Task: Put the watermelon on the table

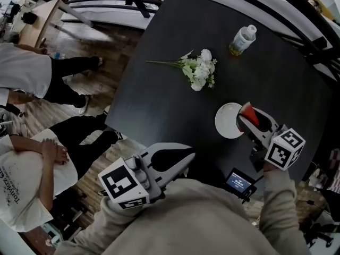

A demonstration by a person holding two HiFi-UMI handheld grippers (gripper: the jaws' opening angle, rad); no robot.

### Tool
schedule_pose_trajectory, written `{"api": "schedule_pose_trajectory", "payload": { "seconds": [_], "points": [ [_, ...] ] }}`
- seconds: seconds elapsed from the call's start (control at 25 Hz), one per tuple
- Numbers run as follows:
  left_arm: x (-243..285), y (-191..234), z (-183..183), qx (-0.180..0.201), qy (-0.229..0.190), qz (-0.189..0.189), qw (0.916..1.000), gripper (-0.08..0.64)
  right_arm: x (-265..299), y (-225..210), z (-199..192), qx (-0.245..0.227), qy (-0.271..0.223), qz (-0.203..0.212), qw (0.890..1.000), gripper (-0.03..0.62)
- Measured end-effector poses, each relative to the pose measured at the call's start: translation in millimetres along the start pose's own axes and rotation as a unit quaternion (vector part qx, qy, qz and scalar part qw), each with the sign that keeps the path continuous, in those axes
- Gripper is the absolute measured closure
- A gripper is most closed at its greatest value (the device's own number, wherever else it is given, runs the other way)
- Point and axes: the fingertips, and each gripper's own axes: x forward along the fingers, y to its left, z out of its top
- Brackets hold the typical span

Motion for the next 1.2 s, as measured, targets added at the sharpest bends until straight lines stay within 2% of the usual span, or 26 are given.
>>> {"api": "schedule_pose_trajectory", "payload": {
  "seconds": [0.68,1.2],
  "points": [
    [-2,2,-18,-0.031,0.003,0.017,0.9994,0.557,21,-26,-34,0.011,0.045,-0.003,0.999,0.39],
    [-8,8,-26,-0.037,-0.001,0.032,0.9988,0.557,33,-43,-51,0.011,0.066,-0.012,0.998,0.39]
  ]
}}
